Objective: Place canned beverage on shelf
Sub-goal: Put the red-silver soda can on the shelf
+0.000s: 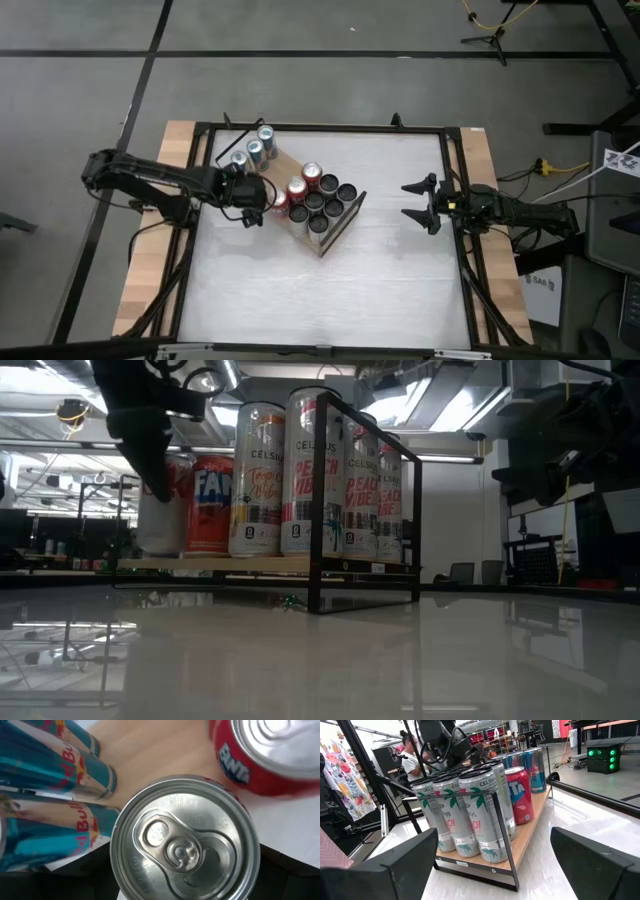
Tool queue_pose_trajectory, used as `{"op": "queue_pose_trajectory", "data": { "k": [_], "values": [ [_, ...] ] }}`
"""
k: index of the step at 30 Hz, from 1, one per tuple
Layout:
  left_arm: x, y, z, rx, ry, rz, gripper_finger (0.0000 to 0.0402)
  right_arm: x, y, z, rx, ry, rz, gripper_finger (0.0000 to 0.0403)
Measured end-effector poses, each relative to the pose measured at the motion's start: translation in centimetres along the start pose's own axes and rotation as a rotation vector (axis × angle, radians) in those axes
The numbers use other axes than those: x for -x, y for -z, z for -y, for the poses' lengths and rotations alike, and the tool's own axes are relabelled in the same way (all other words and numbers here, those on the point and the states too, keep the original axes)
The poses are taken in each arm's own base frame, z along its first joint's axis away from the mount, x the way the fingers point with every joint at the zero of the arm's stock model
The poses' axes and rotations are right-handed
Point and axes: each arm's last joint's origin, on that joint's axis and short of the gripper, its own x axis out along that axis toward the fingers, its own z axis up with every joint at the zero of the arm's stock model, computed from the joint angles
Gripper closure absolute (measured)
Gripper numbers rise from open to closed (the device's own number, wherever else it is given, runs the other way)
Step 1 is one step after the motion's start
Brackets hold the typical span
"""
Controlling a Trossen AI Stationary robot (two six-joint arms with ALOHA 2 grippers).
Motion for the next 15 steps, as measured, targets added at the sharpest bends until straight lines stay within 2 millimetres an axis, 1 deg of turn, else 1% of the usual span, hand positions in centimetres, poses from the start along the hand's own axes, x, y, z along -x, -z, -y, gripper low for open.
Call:
{"op": "queue_pose_trajectory", "data": {
  "k": [5,15],
  "values": [
    [0.1,-0.3,-0.9,0.021,-0.002,0.015,0.0093,0.0,0.0,0.0,0.0,0.0,0.0,0.0022],
    [-0.7,-1.4,-2.4,0.028,-0.012,0.029,0.0093,0.0,0.0,0.0,0.0,0.001,0.0,0.0022]
  ]
}}
